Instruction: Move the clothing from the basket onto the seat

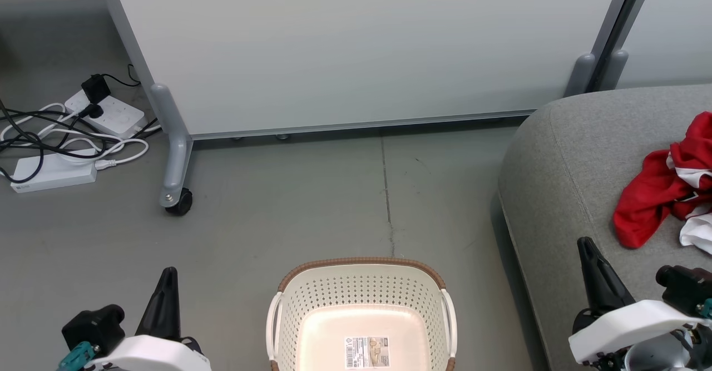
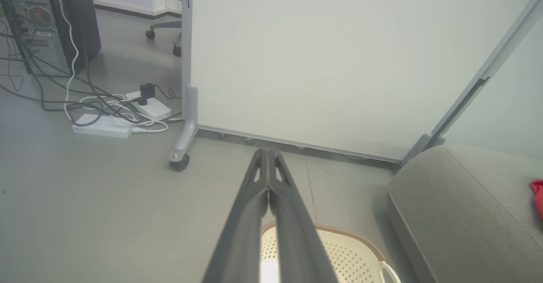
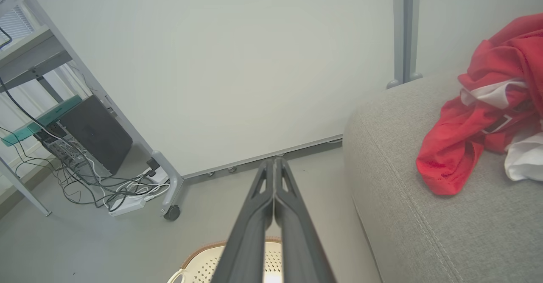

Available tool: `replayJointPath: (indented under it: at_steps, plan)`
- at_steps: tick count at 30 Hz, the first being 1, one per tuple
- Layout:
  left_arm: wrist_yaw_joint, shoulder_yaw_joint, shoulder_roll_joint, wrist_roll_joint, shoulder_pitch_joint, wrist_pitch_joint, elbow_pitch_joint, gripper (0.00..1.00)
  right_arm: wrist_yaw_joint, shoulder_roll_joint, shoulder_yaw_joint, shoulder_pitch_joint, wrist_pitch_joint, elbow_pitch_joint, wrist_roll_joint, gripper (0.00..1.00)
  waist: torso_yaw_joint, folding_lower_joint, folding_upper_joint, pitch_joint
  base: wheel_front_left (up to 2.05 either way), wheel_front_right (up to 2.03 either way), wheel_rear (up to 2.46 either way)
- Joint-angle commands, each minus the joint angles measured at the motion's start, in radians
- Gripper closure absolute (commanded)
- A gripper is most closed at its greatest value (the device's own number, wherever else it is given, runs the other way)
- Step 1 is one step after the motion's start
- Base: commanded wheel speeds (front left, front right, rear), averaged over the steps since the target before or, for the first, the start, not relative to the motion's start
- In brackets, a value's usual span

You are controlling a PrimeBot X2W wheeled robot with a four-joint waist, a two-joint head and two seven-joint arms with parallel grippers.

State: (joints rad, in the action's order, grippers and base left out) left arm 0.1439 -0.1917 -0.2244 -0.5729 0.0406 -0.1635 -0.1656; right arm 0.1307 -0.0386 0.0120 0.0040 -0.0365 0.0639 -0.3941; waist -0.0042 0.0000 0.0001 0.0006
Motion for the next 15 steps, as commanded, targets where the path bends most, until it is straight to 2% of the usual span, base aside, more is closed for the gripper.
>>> replayJointPath:
  at_steps: [1,15]
  plan:
    - [-0.011,0.019,-0.002,-0.035,-0.044,0.006,0.002,1.00,0.000,-0.007,0.008,-0.037,-0.005,0.001,-0.041,1.00,0.000,0.0000,-0.0001,0.000,0.00,0.00,0.00]
    - [-0.062,0.077,0.031,-0.223,-0.123,0.059,-0.067,1.00,0.000,-0.009,0.035,-0.105,-0.019,0.084,-0.261,1.00,0.000,0.0000,-0.0001,0.003,0.00,0.00,0.00]
